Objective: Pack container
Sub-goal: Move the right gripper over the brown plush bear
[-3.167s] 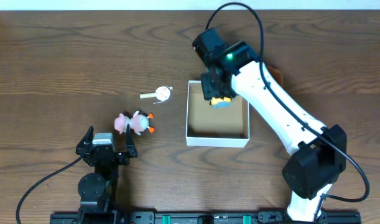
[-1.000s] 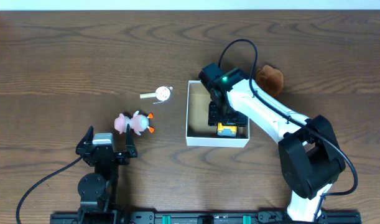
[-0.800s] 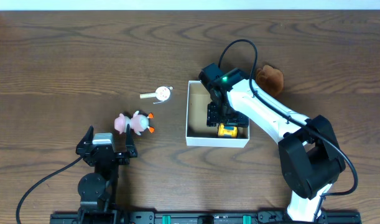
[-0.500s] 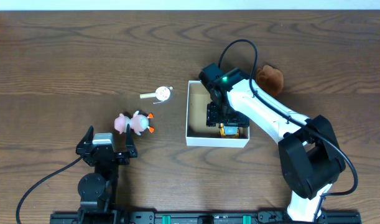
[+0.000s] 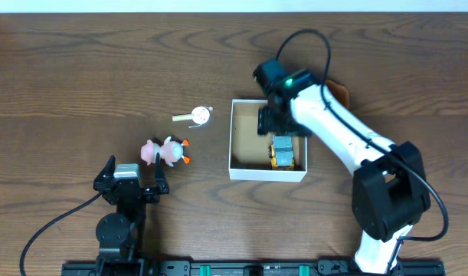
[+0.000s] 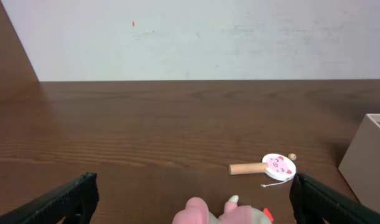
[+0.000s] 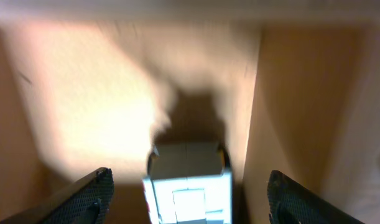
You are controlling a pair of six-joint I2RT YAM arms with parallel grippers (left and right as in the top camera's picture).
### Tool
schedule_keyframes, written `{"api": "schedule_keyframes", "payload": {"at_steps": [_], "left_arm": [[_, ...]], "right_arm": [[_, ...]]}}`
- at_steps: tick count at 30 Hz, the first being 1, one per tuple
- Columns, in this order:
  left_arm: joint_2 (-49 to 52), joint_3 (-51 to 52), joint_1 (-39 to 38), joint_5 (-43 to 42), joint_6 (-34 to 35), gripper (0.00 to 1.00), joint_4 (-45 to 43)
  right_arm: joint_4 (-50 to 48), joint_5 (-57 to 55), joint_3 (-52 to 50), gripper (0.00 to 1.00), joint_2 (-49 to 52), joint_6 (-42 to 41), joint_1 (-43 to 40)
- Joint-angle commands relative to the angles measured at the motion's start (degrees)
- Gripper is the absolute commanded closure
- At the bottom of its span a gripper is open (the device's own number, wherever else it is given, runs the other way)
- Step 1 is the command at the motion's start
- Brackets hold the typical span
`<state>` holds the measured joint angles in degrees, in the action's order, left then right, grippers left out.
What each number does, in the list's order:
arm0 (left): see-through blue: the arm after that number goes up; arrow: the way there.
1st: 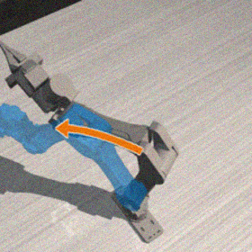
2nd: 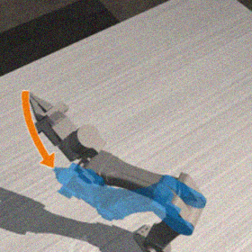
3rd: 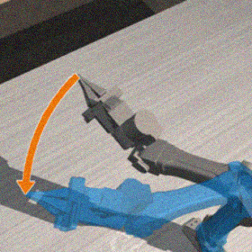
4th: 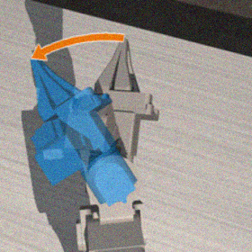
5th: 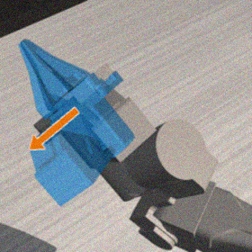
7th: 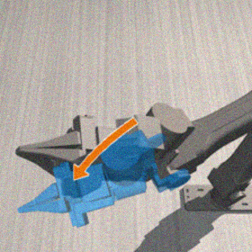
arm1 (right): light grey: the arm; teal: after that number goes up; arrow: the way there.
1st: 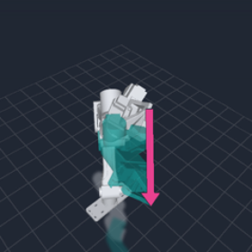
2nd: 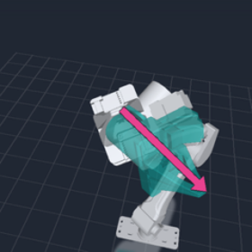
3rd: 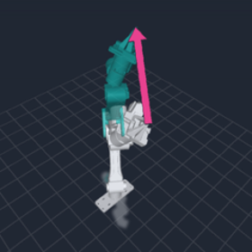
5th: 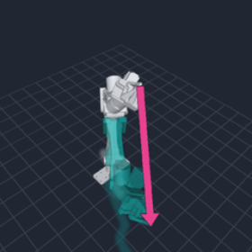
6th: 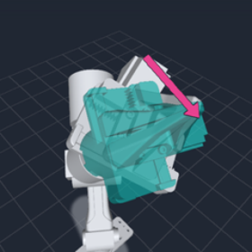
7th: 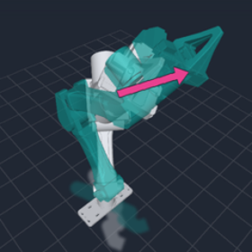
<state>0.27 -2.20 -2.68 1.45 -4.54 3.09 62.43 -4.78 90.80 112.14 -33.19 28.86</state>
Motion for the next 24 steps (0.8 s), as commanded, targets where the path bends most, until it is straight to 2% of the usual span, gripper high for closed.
{"api": "schedule_keyframes", "payload": {"at_steps": [1, 6, 11, 15, 22, 24], "left_arm": [[-0.04, 1.97, 0.26, -0.24, -0.37, 0.02, 0.87], [-0.04, 1.97, 0.26, -0.22, -0.37, 0.02, 0.87], [-0.04, 1.97, 0.26, -0.22, -0.37, 0.02, 0.87], [-0.04, 1.97, 0.26, -0.22, -0.37, 0.02, 0.87], [-0.04, 1.97, 0.26, -0.24, -0.37, 0.02, 0.87], [-0.04, 1.97, 0.26, -0.22, -0.37, 0.02, 0.87]], "right_arm": [[-0.13, -1.22, 5.20, 0.19, 0.48, 4.61, -1.97], [0.46, -4.70, 11.19, 0.19, 0.48, 9.64, -4.13], [3.26, -12.72, 15.04, 0.23, 0.48, 7.58, -7.63], [4.81, -13.46, 15.17, 0.23, 0.48, 6.88, -12.39], [3.50, -12.66, 13.75, 0.18, 0.50, 5.57, -20.57], [1.49, -11.89, 12.33, 0.12, 0.50, 5.60, -22.01]]}}
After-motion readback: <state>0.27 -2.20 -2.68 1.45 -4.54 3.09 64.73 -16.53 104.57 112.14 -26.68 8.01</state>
